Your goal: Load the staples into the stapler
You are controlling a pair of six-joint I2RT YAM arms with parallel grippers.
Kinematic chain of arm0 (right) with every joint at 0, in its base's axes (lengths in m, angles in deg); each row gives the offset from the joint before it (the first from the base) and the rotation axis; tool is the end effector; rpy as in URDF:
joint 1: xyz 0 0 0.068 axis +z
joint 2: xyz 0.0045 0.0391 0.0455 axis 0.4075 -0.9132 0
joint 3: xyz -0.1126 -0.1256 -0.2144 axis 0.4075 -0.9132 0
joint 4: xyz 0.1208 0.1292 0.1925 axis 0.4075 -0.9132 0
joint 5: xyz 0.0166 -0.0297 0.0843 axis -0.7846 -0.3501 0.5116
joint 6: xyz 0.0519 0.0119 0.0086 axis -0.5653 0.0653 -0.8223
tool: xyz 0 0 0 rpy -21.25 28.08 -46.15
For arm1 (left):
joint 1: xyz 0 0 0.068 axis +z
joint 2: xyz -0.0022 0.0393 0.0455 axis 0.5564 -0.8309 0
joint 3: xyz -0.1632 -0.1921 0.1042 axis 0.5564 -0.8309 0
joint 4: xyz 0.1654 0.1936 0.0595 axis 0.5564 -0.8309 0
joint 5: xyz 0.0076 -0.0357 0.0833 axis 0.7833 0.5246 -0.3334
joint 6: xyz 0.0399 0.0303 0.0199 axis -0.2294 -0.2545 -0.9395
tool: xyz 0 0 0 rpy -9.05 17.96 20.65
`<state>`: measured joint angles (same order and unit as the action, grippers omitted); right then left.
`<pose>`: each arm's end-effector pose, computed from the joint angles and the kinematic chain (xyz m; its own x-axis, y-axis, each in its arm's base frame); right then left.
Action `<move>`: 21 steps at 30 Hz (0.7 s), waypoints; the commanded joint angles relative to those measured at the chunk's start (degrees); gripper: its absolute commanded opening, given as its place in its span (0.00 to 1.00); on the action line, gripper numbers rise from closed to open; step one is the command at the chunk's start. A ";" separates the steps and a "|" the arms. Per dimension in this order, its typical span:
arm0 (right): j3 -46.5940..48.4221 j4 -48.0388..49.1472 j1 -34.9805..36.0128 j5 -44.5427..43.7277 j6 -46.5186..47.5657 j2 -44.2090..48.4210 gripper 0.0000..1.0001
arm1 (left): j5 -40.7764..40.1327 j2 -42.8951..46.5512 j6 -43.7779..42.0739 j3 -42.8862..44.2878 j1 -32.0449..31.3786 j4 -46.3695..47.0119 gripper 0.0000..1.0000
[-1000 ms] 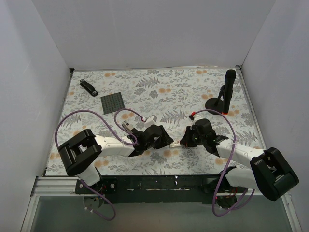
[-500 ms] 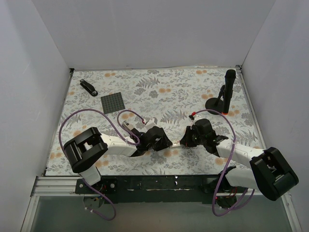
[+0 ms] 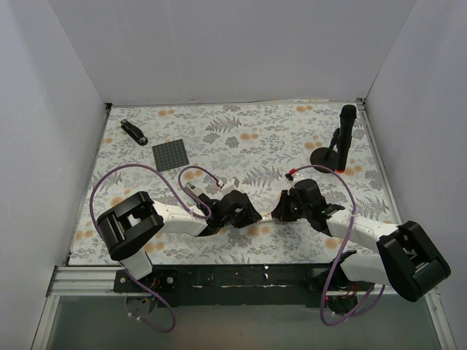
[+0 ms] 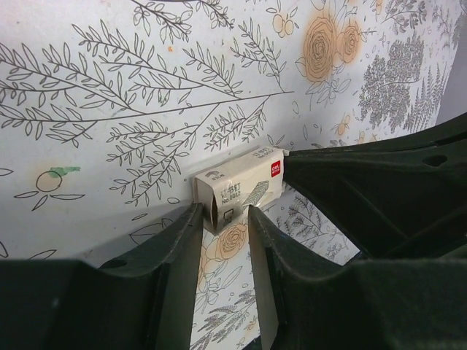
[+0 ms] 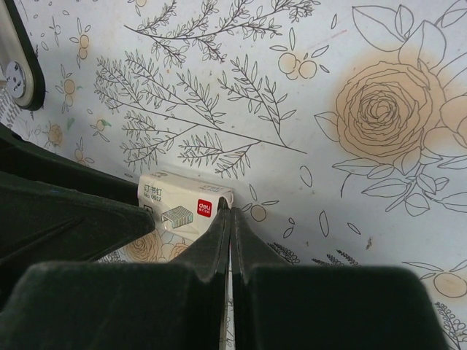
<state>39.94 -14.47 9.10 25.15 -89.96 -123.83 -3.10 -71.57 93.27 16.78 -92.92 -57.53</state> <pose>0.1824 0.1252 0.1503 -0.7740 0.0820 -0.6279 -0.2882 0.8374 0.4645 0.1652 -0.2667 0.1377 -0.6739 -0.7298 0.1151 -0.5466 0.3877 -0.7423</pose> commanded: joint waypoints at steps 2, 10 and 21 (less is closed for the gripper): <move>-0.01 2.06 0.34 0.49 -0.17 -0.36 0.01 | 0.17 2.63 0.53 0.77 -0.39 1.14 0.30; -0.18 2.23 0.34 0.76 -0.08 -0.62 0.01 | 0.34 2.72 0.70 -0.19 -0.39 3.06 0.24; -0.44 2.50 0.34 1.11 -0.17 -0.71 0.01 | 2.28 1.84 0.62 -0.81 -0.39 5.79 0.22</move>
<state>39.92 -14.43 8.97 24.47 -89.89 -124.48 -1.81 -71.46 93.55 16.60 -92.90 -55.72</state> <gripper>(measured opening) 0.022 0.221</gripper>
